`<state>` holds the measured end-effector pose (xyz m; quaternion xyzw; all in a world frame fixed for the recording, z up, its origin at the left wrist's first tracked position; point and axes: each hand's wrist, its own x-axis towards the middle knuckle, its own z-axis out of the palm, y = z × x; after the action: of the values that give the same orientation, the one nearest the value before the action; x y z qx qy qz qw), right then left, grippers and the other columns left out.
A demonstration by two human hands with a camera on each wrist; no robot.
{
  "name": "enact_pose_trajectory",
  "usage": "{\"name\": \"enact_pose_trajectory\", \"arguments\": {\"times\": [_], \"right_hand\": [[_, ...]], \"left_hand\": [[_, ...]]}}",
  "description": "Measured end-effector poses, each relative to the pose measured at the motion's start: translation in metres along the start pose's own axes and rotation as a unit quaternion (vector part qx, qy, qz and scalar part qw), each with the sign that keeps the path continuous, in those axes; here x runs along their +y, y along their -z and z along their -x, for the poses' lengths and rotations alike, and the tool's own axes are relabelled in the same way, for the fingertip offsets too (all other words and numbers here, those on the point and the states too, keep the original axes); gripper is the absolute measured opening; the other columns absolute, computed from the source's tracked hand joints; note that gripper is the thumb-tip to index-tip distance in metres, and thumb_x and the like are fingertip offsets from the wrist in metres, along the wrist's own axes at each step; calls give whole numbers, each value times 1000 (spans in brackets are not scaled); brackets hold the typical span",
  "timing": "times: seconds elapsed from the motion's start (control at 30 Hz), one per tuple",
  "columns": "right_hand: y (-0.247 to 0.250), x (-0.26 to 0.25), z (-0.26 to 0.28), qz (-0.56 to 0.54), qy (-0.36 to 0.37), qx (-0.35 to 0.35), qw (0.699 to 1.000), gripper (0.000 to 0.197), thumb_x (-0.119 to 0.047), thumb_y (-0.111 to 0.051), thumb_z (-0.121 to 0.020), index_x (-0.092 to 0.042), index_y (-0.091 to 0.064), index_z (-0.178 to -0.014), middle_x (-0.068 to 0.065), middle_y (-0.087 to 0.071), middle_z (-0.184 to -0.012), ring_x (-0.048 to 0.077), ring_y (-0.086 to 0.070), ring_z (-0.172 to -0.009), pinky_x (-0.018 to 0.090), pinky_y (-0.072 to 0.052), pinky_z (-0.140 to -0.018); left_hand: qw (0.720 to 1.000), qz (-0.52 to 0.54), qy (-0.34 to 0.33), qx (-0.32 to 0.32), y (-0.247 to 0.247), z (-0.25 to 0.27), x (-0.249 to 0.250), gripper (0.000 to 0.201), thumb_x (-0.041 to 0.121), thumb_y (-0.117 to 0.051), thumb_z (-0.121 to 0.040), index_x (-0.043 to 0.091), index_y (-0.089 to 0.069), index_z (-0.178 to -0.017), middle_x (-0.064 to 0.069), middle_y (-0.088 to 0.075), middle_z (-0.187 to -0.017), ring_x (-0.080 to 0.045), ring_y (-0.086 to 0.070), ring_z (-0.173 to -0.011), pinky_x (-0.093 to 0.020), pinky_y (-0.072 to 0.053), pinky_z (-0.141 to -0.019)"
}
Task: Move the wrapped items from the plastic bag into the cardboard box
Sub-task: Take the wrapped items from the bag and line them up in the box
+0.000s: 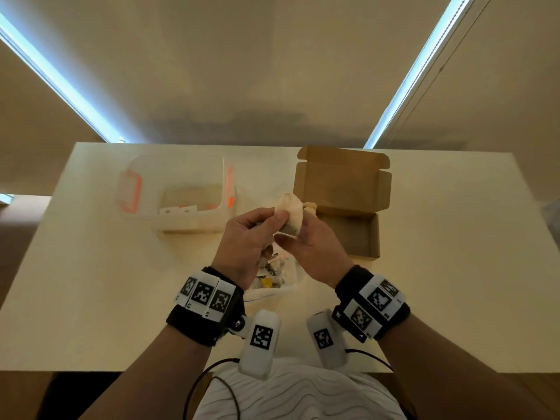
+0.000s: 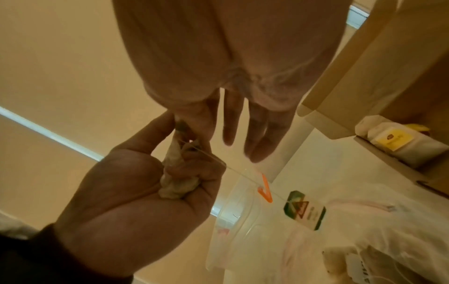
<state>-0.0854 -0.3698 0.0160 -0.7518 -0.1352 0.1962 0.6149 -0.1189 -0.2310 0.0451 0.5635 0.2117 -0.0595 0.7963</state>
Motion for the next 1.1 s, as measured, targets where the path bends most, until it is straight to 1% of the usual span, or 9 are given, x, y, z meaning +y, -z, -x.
{"name": "enact_pose_trajectory", "arguments": {"times": [0.1, 0.2, 0.27, 0.37, 0.5, 0.6, 0.67, 0.87, 1.1], "right_hand": [[0, 1, -1, -30, -24, 23, 999, 21, -5, -61, -95, -7, -63, -116, 7, -73, -102, 17, -71, -92, 35, -59, -78], [-3, 3, 6, -10, -22, -19, 1000, 20, -6, -64, -93, -11, -66, -112, 2, -74, -100, 13, -71, -90, 28, -56, -77], [-5, 4, 8, 28, -33, 23, 999, 23, -12, -71, -89, -16, -63, -110, -5, -71, -101, 7, -68, -90, 30, -56, -79], [-1, 5, 6, 53, 1, 109, 993, 55, -23, -79, -79, -29, -48, -124, -4, -53, -130, 10, -58, -111, 38, -60, -81], [1, 2, -13, 23, 51, -20, 998, 81, -17, -77, -80, -63, -36, -133, 2, -29, -157, 20, -42, -137, 41, -52, -98], [-3, -4, -24, -65, 12, -19, 998, 48, -18, -72, -88, -23, -56, -133, 7, -64, -125, 19, -63, -114, 44, -54, -95], [-4, -9, -22, -53, 14, -4, 998, 19, -9, -64, -94, -4, -66, -111, 4, -71, -96, 11, -68, -88, 31, -56, -81], [-8, -17, 6, 24, -3, -36, 999, 23, -10, -55, -99, -31, -63, -105, -6, -69, -81, 6, -64, -67, 23, -56, -69], [-1, -31, 26, -35, 37, 93, 994, 17, -11, -75, -83, -7, -65, -96, 0, -69, -89, 17, -70, -65, 30, -60, -65]], "left_hand": [[999, -14, -7, 44, -3, -1, 1, 16, 21, -70, -86, 10, -75, -96, -10, -61, -75, -13, -44, -53, -22, -37, -44], [998, -5, -2, 64, -3, -2, 1, 13, 14, -67, -90, 5, -72, -98, -1, -63, -65, -6, -47, -47, -22, -38, -45], [998, -7, -3, 64, -2, -4, 1, 17, 16, -70, -88, 3, -71, -98, -11, -62, -73, -6, -40, -45, -24, -35, -47], [998, -15, -31, 53, -1, -3, 4, 32, 24, -75, -83, -4, -70, -98, -30, -59, -114, -7, -40, -47, -21, -35, -45], [996, -34, -72, 45, -4, 1, 10, 11, 14, -75, -83, 18, -75, -73, -5, -50, -104, -8, -45, -63, -18, -38, -47], [992, -38, -104, 57, -6, 3, 13, 14, 6, -72, -83, 16, -73, -74, 2, -48, -103, -3, -50, -67, -14, -42, -51], [991, -35, -110, 61, -6, 4, 18, 2, 6, -70, -85, 7, -72, -84, 1, -52, -107, -2, -50, -60, -15, -40, -48], [988, -24, -97, 117, -3, -1, 18, 7, 18, -69, -89, 16, -75, -92, -7, -69, -78, -10, -39, -45, -22, -34, -39], [975, -85, -124, 165, -8, -5, 6, 21, 18, -71, -89, 21, -60, -107, -5, -76, -77, -10, -66, -64, -25, -51, -59]]}}
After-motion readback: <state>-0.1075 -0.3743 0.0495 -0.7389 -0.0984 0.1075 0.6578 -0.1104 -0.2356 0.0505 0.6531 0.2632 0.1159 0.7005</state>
